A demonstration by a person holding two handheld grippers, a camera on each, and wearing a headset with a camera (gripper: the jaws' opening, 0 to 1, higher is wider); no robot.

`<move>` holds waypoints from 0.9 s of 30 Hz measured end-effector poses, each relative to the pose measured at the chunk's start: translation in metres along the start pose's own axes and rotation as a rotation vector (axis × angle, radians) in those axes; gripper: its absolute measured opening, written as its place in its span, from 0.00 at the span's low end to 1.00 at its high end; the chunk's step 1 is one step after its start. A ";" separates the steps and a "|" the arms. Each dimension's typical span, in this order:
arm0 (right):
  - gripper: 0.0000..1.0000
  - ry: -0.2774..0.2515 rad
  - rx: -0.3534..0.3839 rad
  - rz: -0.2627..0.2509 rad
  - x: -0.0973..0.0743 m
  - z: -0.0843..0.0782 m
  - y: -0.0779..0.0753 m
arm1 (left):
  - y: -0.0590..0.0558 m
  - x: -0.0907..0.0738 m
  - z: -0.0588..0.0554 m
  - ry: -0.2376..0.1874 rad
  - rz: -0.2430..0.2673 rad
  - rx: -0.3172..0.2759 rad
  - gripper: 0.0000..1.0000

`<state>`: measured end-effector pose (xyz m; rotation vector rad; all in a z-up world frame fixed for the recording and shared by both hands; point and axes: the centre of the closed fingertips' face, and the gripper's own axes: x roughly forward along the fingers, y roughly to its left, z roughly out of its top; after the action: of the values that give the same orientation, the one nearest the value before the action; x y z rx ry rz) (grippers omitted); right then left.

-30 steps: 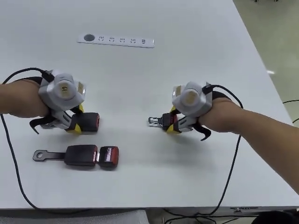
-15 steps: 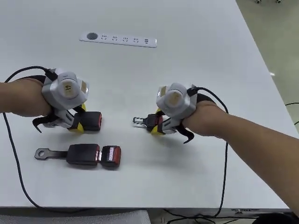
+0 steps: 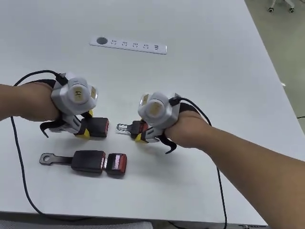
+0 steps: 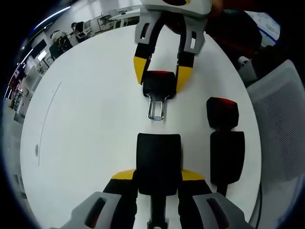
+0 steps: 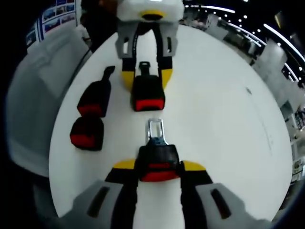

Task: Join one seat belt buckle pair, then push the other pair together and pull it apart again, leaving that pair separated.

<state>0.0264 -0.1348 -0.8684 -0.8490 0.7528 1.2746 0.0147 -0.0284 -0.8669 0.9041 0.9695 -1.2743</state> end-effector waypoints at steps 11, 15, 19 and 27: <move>0.33 0.007 -0.049 0.015 0.008 0.018 0.006 | 0.003 0.002 -0.003 0.015 -0.003 0.000 0.32; 0.33 0.019 -0.065 0.000 0.008 0.018 0.004 | 0.003 0.002 -0.003 0.017 0.000 -0.008 0.32; 0.34 -0.001 -0.079 -0.006 0.010 0.023 0.005 | 0.004 0.003 -0.003 0.015 0.000 -0.014 0.32; 0.33 -0.045 -0.046 0.016 0.015 0.028 0.006 | 0.004 0.003 -0.003 0.017 0.000 -0.002 0.32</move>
<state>0.0234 -0.1025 -0.8676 -0.8506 0.6976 1.3254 0.0184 -0.0267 -0.8708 0.9149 0.9839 -1.2667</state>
